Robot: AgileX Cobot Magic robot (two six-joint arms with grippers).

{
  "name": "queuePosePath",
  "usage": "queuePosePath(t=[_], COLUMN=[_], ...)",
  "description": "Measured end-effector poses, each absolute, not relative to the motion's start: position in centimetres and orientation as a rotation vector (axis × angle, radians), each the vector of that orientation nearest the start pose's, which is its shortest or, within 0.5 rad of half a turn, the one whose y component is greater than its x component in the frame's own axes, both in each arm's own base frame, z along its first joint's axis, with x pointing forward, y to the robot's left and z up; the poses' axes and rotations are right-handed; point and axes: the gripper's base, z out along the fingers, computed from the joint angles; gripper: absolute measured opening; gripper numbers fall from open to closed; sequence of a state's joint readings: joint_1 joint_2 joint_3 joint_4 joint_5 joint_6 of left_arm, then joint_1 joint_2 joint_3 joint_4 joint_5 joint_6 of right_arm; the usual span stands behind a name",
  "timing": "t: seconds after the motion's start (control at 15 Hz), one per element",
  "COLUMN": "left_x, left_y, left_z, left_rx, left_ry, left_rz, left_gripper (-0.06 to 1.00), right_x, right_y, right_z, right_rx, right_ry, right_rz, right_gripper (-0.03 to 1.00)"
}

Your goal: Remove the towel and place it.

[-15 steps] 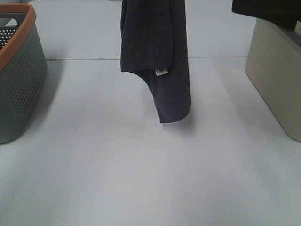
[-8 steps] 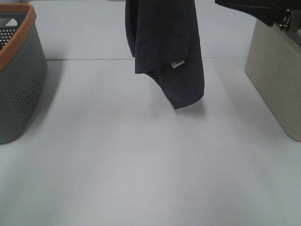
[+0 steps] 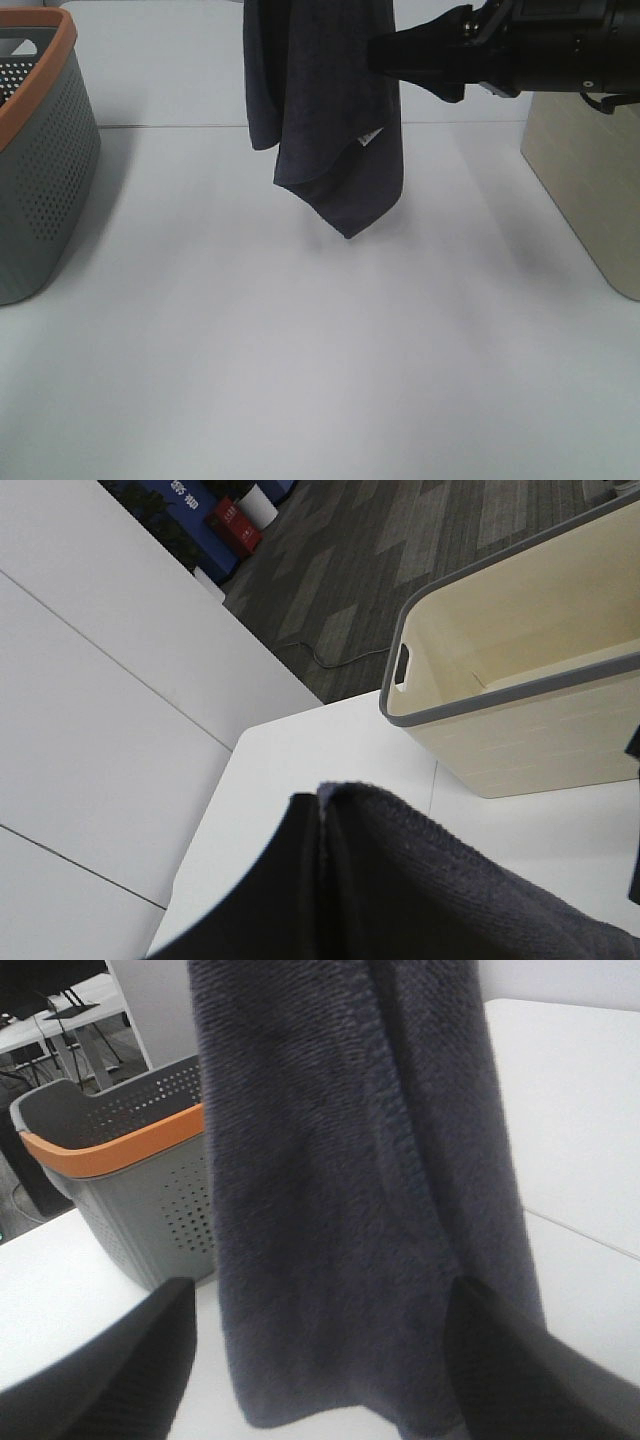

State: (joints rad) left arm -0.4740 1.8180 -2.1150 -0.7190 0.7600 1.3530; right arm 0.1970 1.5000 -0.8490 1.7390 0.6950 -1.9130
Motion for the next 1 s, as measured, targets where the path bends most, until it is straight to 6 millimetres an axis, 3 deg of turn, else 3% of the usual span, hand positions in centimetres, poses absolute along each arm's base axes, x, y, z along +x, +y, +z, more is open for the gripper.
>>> queuePosePath(t=[0.33,0.53,1.0], left_x=[34.4,34.5,34.5], left_y=[-22.4,-22.3,-22.3], left_z=[48.0,47.9,47.8], left_rx=[1.336,1.352,1.358], left_ry=[1.230,1.234,1.235], left_rz=[-0.217,-0.180,-0.165], left_gripper=[0.00,0.00,0.00], right_x=[31.6,31.1,30.5], right_y=[12.2,12.8,12.8], right_z=[25.3,25.6,24.8], right_rx=[-0.761,-0.761,-0.835], right_ry=[1.827,1.807,1.888], right_rz=[0.714,0.844,0.863], right_gripper=[0.70,0.70,0.70])
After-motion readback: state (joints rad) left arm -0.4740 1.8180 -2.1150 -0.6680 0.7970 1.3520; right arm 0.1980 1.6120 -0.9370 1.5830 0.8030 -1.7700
